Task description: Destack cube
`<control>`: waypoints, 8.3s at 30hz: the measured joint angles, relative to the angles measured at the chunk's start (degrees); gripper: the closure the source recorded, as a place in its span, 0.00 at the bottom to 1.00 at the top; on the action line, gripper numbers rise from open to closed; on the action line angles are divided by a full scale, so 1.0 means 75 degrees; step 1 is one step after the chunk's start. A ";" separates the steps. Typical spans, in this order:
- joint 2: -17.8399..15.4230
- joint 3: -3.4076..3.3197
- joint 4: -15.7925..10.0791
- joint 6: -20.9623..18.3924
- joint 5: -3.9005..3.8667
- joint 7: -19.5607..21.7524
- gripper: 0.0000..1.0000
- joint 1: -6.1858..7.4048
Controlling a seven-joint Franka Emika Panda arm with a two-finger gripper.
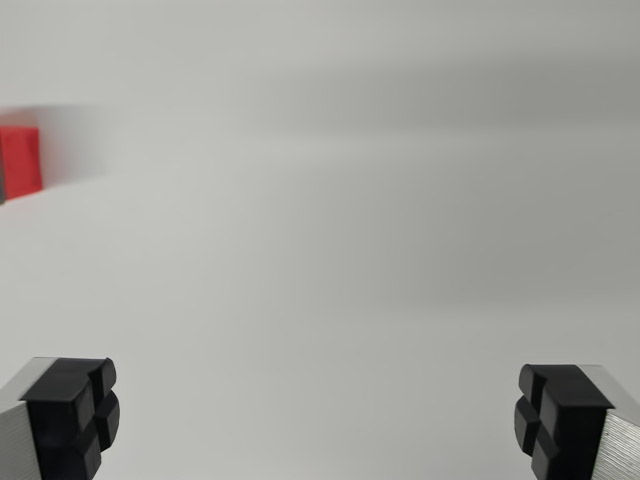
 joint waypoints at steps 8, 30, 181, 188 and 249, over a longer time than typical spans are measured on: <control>0.0119 0.0058 -0.0021 0.0106 -0.0002 0.0197 0.00 0.0128; 0.0614 0.0240 -0.0023 0.0474 -0.0019 0.0924 0.00 0.0629; 0.4445 0.0386 0.1672 0.2323 -0.0037 0.3069 1.00 0.2540; 0.4229 0.0386 0.1654 0.2121 -0.0034 0.3069 1.00 0.2540; 0.2961 0.0395 0.0775 0.1694 -0.0023 0.1836 1.00 0.1825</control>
